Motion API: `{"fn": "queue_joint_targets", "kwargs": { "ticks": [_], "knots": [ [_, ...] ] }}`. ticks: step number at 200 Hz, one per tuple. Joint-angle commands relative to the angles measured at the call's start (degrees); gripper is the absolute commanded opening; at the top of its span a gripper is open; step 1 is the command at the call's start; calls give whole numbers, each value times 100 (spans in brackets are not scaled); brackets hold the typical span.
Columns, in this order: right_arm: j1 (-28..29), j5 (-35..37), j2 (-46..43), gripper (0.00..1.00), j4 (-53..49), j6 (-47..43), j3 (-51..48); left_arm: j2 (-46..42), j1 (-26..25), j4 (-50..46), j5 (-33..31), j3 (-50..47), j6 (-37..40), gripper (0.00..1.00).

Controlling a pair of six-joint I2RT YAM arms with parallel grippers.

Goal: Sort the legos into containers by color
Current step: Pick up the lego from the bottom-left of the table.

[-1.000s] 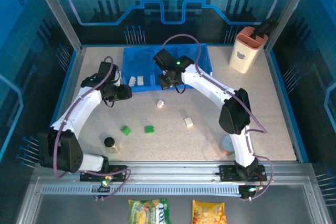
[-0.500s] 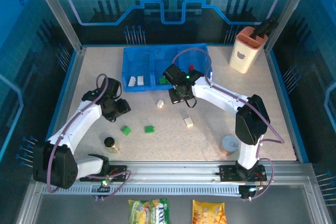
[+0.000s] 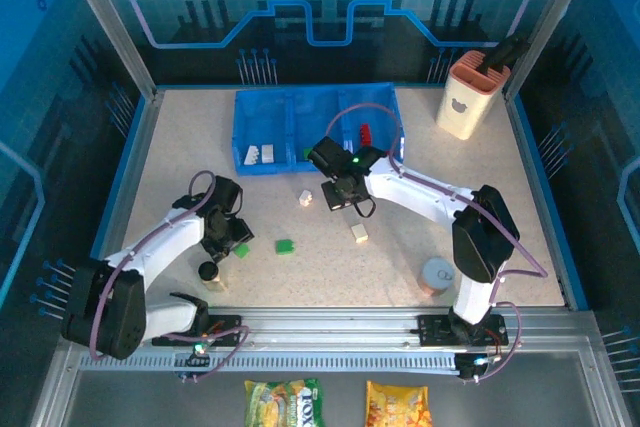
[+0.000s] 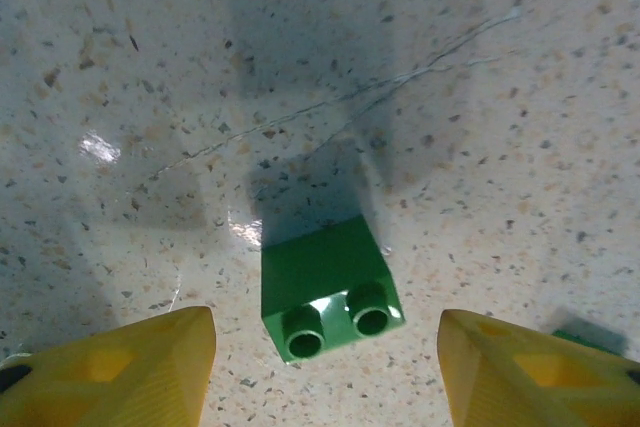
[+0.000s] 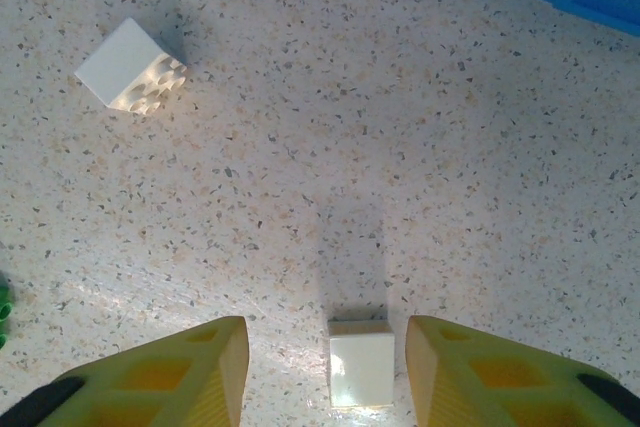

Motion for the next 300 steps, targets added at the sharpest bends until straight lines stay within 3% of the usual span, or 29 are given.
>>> {"fn": "queue_joint_targets", "kwargs": {
  "ticks": [1, 34, 122, 254, 300],
  "knots": [
    [89, 181, -154, 46, -73, 107, 30, 203, -41, 277, 177, -148, -219, 62],
    [151, 283, -166, 46, -139, 94, 57, 400, -50, 526, 282, -277, -264, 57],
    [295, 450, -105, 45, -252, 156, 48, 387, -42, 641, 340, -289, -205, 30],
    [470, 507, -175, 43, -148, 305, -69, -187, -50, 589, 548, 347, 781, 29],
    [466, 589, -202, 43, -227, 219, -5, -248, -59, 646, 598, 571, 764, 27]
  ]
}}
